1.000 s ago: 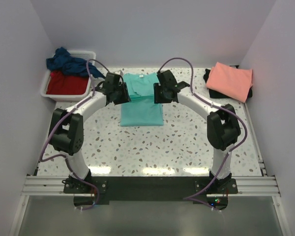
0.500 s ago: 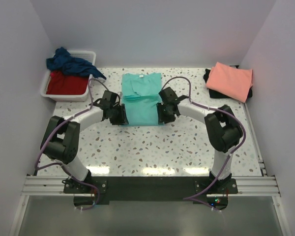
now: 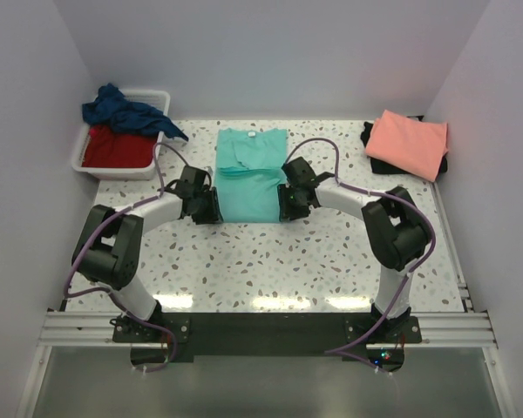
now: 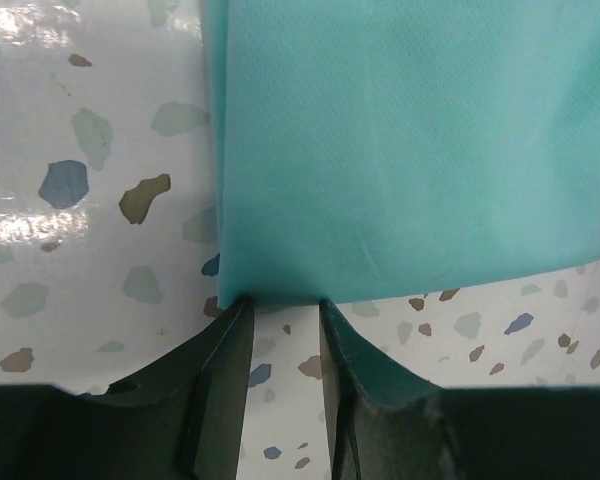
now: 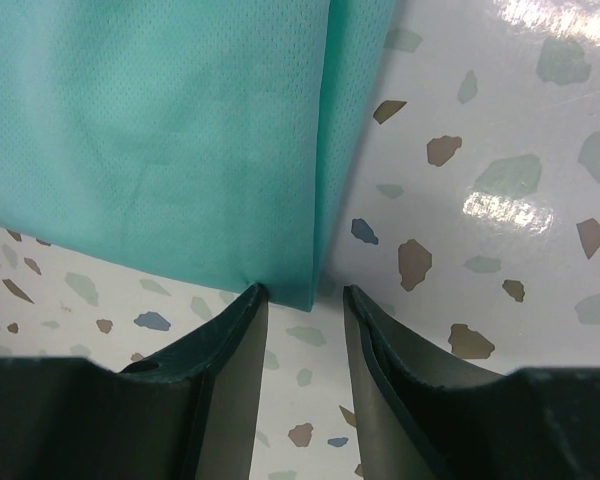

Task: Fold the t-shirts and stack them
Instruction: Fold the tshirt

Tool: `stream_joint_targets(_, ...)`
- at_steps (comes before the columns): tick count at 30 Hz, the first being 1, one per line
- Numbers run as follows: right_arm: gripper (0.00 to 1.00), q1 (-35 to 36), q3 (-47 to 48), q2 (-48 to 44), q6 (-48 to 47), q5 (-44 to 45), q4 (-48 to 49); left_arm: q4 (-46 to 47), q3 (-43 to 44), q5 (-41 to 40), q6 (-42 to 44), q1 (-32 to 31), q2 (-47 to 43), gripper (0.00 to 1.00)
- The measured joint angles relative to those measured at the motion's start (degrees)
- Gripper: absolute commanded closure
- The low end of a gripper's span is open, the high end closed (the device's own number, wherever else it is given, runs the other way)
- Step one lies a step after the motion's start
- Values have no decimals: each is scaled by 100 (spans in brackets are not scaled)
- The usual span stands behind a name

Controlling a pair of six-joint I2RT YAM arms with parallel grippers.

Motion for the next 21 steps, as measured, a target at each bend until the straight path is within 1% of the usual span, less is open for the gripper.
stream_joint_targets(11, 61, 0, 0, 0, 2, 48, 11, -116, -61, -586, -157, 68, -142, 62)
stream_joint_targets(17, 62, 0, -11, 0, 37, 66, 13, -72, -66, -625, -157, 96, -227, 64)
stream_joint_targets(21, 63, 0, -39, -11, 59, 149, 20, 70, -81, -459, -199, 205, -107, 64)
